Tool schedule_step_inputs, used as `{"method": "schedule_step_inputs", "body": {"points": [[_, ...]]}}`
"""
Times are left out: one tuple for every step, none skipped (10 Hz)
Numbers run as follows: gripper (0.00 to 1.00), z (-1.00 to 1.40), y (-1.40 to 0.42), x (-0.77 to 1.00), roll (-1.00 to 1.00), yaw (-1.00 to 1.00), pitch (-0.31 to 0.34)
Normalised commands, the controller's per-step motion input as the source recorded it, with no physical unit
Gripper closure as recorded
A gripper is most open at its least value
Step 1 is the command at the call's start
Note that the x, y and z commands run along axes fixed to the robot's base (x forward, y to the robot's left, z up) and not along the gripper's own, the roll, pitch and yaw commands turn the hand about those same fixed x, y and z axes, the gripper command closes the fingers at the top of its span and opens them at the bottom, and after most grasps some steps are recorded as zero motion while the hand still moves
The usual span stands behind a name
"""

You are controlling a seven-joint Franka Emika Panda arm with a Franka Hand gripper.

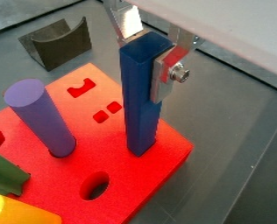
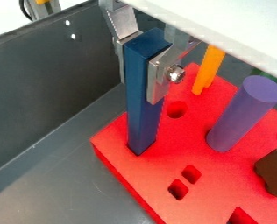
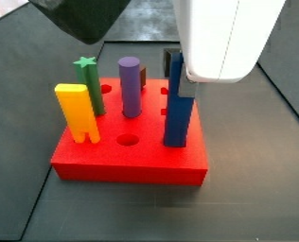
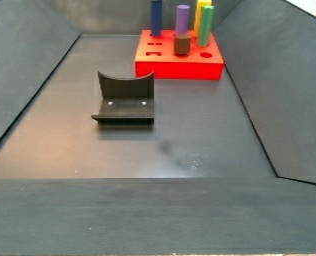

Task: Pick up the rectangle object. Move up. Move to above the board. Insert the rectangle object.
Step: Insert the rectangle object.

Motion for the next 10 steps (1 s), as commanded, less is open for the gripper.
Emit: {"method": "schedule_step_inputs", "body": {"points": [[1.00, -0.33, -0.01, 0.03, 0.02, -0.02, -0.119], [1.00, -0.38, -0.10, 0.03, 0.06, -0.01, -0.146], [1.00, -0.42, -0.14, 0.11, 0.08, 0.00, -0.124], [1.00, -0.44, -0.13, 0.14, 0.08, 0.00, -0.113], [1.00, -0.41, -0.09, 0.13, 0.06, 0.00, -0.109], [1.00, -0.35, -0.05, 0.07, 0.05, 0.00, -0.104], [1.00, -0.34, -0.01, 0.06, 0.03, 0.00, -0.093], [1.00, -0.31, 0.00, 0.06, 0.03, 0.00, -0.067], [1.00, 0.00, 0.01, 0.00, 0.00, 0.00, -0.027], [1.00, 0.00, 0.00, 0.00, 0.00, 0.00, 0.000]]}}
